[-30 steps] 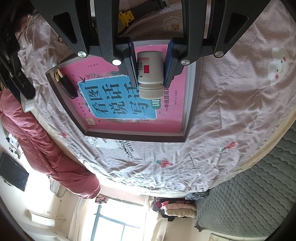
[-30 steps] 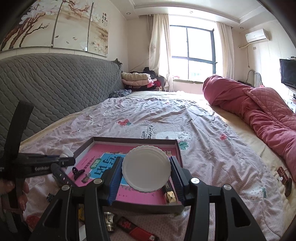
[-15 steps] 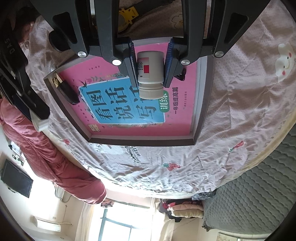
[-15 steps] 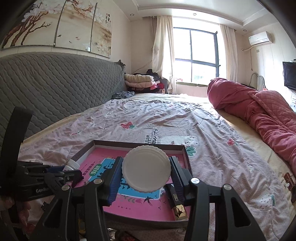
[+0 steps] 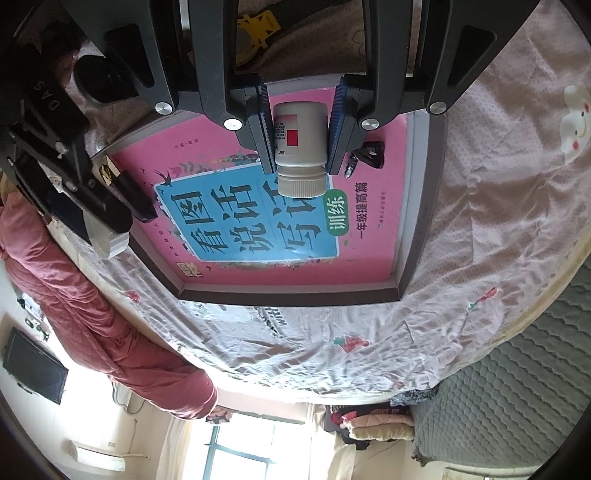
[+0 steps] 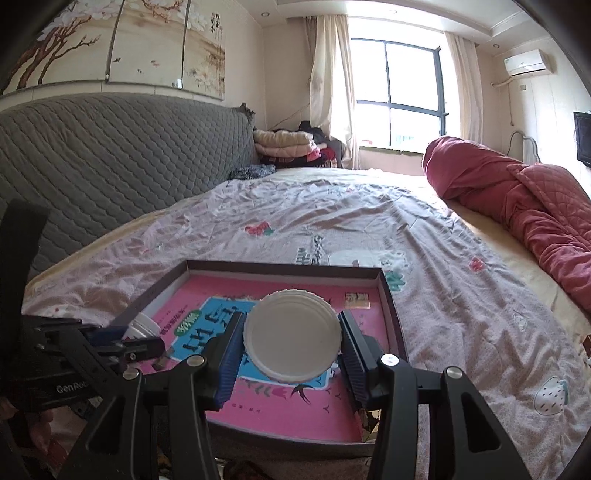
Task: Organize rigid objects
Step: 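Lower the lid onto the book and open the right tool while the left tool releases the bottle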
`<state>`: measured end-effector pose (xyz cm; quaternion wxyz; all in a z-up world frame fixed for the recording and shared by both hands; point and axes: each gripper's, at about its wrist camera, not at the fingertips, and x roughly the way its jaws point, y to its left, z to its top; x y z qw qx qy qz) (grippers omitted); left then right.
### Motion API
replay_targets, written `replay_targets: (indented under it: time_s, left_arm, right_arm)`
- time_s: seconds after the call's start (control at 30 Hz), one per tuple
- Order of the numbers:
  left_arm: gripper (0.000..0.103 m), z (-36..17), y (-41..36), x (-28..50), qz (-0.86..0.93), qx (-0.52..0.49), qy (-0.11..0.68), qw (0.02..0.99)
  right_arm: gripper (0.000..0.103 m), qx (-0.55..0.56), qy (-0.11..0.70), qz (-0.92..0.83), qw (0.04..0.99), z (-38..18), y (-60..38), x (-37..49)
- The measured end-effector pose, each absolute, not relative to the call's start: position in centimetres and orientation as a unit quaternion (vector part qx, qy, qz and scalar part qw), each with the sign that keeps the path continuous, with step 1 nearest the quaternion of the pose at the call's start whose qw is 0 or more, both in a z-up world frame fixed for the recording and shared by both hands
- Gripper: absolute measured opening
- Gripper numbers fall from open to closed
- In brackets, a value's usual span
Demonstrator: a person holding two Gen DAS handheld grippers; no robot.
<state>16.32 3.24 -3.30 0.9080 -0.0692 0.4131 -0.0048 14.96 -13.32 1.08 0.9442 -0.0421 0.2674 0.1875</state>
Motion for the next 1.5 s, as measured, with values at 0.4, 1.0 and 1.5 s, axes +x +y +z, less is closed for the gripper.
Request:
replay_targets:
  time_s: [0.4,1.0,1.5]
  left_arm:
    - [0.027,-4.8,2.7,17.1,-0.026,-0.084,0.433,0.897]
    - [0.027,-6.1,2.4,17.4,-0.032,-0.076,0.443,0.893]
    - [0.027,-6.1,2.2,17.5,-0.030,-0.070,0.442,0.894]
  right_arm:
    - [0.050,-0.058,0.300,0.190,0.933,-0.8,-13.6,15.4]
    - [0.050,-0.061,0.322,0.202,0.923,-1.9,-12.7,15.8]
    - [0.050,-0.062,0.363,0.211,0.905,-3.2,-12.1,16.6]
